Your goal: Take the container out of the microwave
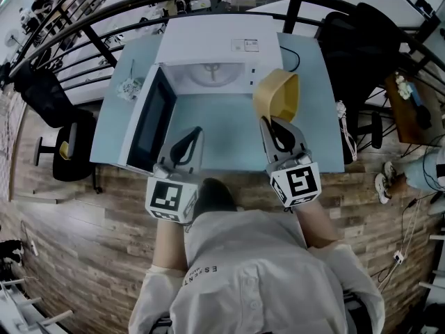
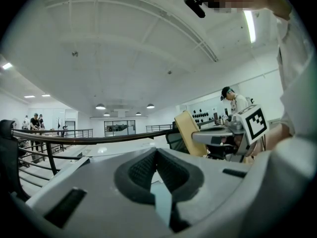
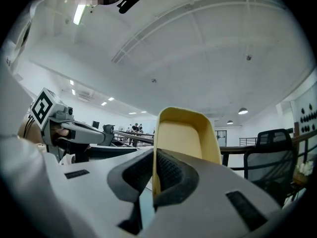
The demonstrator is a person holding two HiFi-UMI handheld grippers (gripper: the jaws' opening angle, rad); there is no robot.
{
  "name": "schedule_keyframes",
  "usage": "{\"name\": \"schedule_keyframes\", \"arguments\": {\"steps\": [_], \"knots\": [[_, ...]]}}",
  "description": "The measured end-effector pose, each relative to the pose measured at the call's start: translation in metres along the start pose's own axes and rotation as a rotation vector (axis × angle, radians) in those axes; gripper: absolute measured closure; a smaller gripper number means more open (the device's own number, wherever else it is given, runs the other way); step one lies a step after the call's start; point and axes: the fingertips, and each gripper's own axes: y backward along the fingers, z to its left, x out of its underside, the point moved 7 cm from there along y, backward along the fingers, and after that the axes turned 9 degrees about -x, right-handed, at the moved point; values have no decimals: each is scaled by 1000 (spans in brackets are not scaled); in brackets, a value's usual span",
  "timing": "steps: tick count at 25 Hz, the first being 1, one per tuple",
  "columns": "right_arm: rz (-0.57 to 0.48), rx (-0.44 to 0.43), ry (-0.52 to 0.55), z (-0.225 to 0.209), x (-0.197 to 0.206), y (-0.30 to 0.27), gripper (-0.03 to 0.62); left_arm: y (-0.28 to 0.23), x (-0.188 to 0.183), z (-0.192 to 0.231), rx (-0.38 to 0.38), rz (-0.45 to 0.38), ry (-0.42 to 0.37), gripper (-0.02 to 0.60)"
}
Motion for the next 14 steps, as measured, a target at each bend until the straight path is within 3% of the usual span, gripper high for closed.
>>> {"name": "schedule_keyframes", "arguments": {"steps": [14], "knots": [[6, 18, -41, -4, 9, 1, 574, -2, -4, -3, -14, -2, -3, 588]]}}
